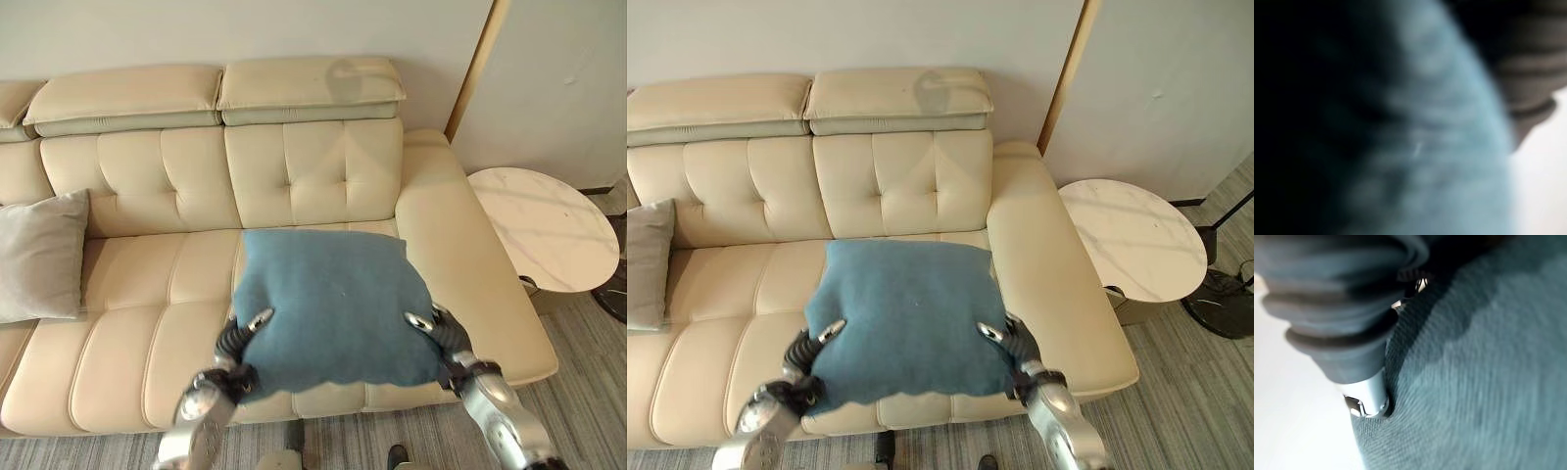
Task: Pick up all the scattered cushions and arrange them neatly on the sofa.
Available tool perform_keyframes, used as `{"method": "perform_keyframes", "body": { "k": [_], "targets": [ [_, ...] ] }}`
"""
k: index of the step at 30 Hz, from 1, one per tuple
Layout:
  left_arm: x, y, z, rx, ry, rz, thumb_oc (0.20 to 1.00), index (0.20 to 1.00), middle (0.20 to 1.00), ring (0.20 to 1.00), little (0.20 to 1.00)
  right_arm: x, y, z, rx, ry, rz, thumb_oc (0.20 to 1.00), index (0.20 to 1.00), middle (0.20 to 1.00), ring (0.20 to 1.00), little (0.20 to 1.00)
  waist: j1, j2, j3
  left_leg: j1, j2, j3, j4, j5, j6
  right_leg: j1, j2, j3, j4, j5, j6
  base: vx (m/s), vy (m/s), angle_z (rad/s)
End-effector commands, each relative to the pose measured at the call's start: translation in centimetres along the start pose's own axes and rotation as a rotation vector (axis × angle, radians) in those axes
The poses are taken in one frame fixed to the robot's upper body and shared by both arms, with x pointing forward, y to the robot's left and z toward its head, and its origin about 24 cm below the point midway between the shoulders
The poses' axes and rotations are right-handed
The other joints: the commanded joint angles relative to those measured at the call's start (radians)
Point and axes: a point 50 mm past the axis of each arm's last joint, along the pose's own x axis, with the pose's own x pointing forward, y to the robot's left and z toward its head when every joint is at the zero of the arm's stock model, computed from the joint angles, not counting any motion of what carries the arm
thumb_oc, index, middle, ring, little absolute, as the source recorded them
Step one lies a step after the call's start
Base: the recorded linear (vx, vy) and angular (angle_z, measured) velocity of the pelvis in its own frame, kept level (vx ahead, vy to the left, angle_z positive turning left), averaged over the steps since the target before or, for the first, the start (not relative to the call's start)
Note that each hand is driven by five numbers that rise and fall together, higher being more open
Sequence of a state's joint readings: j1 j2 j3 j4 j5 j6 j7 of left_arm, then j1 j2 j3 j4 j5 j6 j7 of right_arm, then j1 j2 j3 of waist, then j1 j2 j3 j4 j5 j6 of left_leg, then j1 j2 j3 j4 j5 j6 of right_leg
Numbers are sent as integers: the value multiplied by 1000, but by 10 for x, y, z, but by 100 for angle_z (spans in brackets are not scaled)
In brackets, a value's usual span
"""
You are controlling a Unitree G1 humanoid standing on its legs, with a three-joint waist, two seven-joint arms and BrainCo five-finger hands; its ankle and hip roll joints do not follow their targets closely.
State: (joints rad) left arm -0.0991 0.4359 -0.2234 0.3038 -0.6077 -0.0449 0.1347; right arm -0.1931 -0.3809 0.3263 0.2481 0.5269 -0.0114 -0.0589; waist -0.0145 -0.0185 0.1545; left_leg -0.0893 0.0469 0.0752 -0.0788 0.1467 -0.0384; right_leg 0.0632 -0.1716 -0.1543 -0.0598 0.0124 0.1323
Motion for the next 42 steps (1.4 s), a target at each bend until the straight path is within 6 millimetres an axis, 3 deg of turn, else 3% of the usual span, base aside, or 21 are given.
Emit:
{"method": "perform_keyframes", "body": {
  "k": [1, 2, 3, 4, 5, 6, 8, 11, 12, 13, 14, 15, 16, 17, 20, 26, 30, 36, 37, 38, 42],
  "targets": [
    [43, -79, 128, 99, -488, -196, 200, 200, 200, 200, 200, 49, 43, 131, -137, -470, 71, 200, 200, 200, 200, 200, 16, 2, 84, -99, 77, -12, 94, -122, -39, -154, 32, 41, 85, -73, -20, -326, 5, -8],
    [44, -79, 128, 99, -489, -196, 200, 200, 200, 200, 200, 49, 43, 132, -138, -472, 71, 200, 200, 200, 200, 200, 16, 2, 81, -105, 77, -13, 95, -120, -38, -159, 32, 40, 86, -72, -20, -430, 33, -7],
    [51, -92, 205, 204, -713, -164, 200, 200, 200, 200, 200, 59, 50, 200, -220, -666, 8, 200, 200, 200, 200, 200, 12, 0, 135, -203, 68, -21, 147, -123, -39, -272, 30, 56, 142, -61, -21, -345, 50, -8],
    [46, -99, 241, 257, -838, -130, 200, 200, 200, 200, 200, 57, 53, 233, -263, -766, -36, 200, 200, 200, 200, 200, 12, 1, 149, -254, 60, -25, 175, -123, -39, -325, 30, 61, 168, -55, -20, -343, 49, -4],
    [46, -99, 242, 258, -840, -131, 200, 200, 200, 200, 200, 57, 53, 234, -263, -768, -36, 200, 200, 200, 200, 200, 13, 0, 149, -257, 61, -25, 178, -124, -39, -328, 30, 61, 170, -56, -20, -209, 85, -18],
    [30, -101, 304, 386, -1071, 41, 200, 200, 200, 200, 200, 44, 58, 294, -348, -994, -189, 200, 200, 200, 200, 200, 14, 4, 166, -377, 53, -28, 234, -126, -40, -449, 20, 56, 215, -51, -16, -183, 91, -22],
    [21, -92, 341, 538, -1199, 275, 200, 200, 200, 200, 200, 36, 59, 326, -429, -1115, -340, 200, 200, 200, 200, 200, 10, 5, 180, -483, 48, -43, 269, -126, -41, -556, 10, 52, 247, -45, -11, -158, 67, -17],
    [17, -87, 374, 750, -1252, 477, 200, 200, 200, 200, 200, 41, 60, 345, -599, -1125, -450, 200, 200, 200, 200, 200, 8, 1, 187, -594, 44, -59, 297, -118, -45, -663, 3, 52, 274, -36, -7, -33, -1, 1],
    [17, -87, 384, 826, -1248, 544, 200, 200, 200, 200, 200, 48, 60, 349, -689, -1089, -485, 351, 351, 351, 351, 351, 10, -1, 185, -619, 46, -70, 308, -143, -51, -690, 5, 55, 288, -56, 0, -5, -22, 7],
    [16, -85, 393, 885, -1237, 603, 200, 200, 200, 200, 200, 53, 60, 354, -776, -1056, -520, 1000, 1000, 1000, 1000, 1000, 12, -4, 189, -653, 46, -75, 314, -141, -52, -719, 2, 52, 290, -53, 2, 34, -34, 8],
    [17, -85, 399, 943, -1217, 645, 200, 200, 200, 200, 200, 56, 60, 357, -846, -1031, -545, 1000, 1000, 1000, 1000, 1000, 11, -6, 192, -681, 45, -79, 315, -138, -53, -744, 2, 51, 290, -50, 3, -46, -14, 8],
    [17, -85, 406, 992, -1194, 687, 310, 310, 310, 310, 310, 60, 58, 360, -948, -998, -583, 1000, 1000, 1000, 1000, 1000, 12, -9, 200, -711, 45, -84, 323, -133, -53, -770, 0, 46, 292, -44, 5, -25, -8, 11],
    [17, -85, 408, 990, -1199, 688, 598, 598, 598, 598, 598, 59, 59, 362, -947, -1002, -585, 1000, 1000, 1000, 1000, 1000, 12, -9, 201, -717, 45, -85, 326, -134, -53, -774, 1, 45, 294, -44, 5, -20, -21, 11],
    [17, -83, 415, 1045, -1163, 741, 1000, 1000, 1000, 1000, 1000, 64, 51, 362, -1006, -937, -626, 1000, 1000, 1000, 1000, 1000, 13, -9, 207, -746, 44, -89, 327, -129, -53, -802, -1, 43, 295, -38, 6, -10, -39, 12],
    [24, -73, 417, 1245, -1019, 880, 1000, 1000, 1000, 1000, 1000, 72, 30, 351, -1101, -825, -806, 1000, 1000, 1000, 1000, 1000, 14, -13, 227, -812, 34, -99, 320, -107, -52, -856, 1, 36, 281, -17, 9, -5, -16, 12],
    [56, -57, 372, 1290, -785, 815, 1000, 1000, 1000, 1000, 1000, 89, 7, 307, -1205, -614, -875, 1000, 1000, 1000, 1000, 1000, 16, -13, 221, -819, 17, -100, 298, -92, -44, -857, 2, 38, 252, -3, 10, 19, 29, 10],
    [85, -31, 308, 1042, -540, 652, 1000, 1000, 1000, 1000, 1000, 102, -14, 257, -1015, -387, -781, 1000, 1000, 1000, 1000, 1000, 19, -18, 204, -766, 9, -95, 275, -91, -39, -807, 3, 38, 224, 10, 7, 7, 37, 3],
    [104, 10, 169, 616, -196, 424, 1000, 1000, 1000, 1000, 1000, 103, -39, 131, -629, -55, -597, 1000, 1000, 1000, 1000, 1000, 22, -19, 182, -552, 1, -71, 206, -101, -38, -611, -1, 21, 169, 18, 7, 44, 50, -7],
    [98, 23, 117, 515, -82, 375, 1000, 1000, 1000, 1000, 1000, 92, -52, 88, -522, 41, -584, 1000, 1000, 1000, 1000, 1000, 22, -17, 173, -487, -7, -59, 183, -82, -29, -548, -10, 10, 148, 44, 4, 34, 85, -15],
    [98, 23, 116, 515, -81, 375, 1000, 1000, 1000, 1000, 1000, 92, -52, 88, -523, 42, -584, 1000, 1000, 1000, 1000, 1000, 22, -17, 174, -484, -7, -59, 182, -81, -29, -545, -10, 9, 147, 44, 5, 44, 86, -15],
    [61, 39, 12, 411, 128, 292, 1000, 1000, 1000, 1000, 1000, 54, -60, -3, -270, 221, -526, 1000, 1000, 1000, 1000, 1000, 22, -10, 126, -323, -15, -44, 123, -95, -20, -398, -12, 1, 103, 44, 14, 143, 78, -5]
  ]
}}
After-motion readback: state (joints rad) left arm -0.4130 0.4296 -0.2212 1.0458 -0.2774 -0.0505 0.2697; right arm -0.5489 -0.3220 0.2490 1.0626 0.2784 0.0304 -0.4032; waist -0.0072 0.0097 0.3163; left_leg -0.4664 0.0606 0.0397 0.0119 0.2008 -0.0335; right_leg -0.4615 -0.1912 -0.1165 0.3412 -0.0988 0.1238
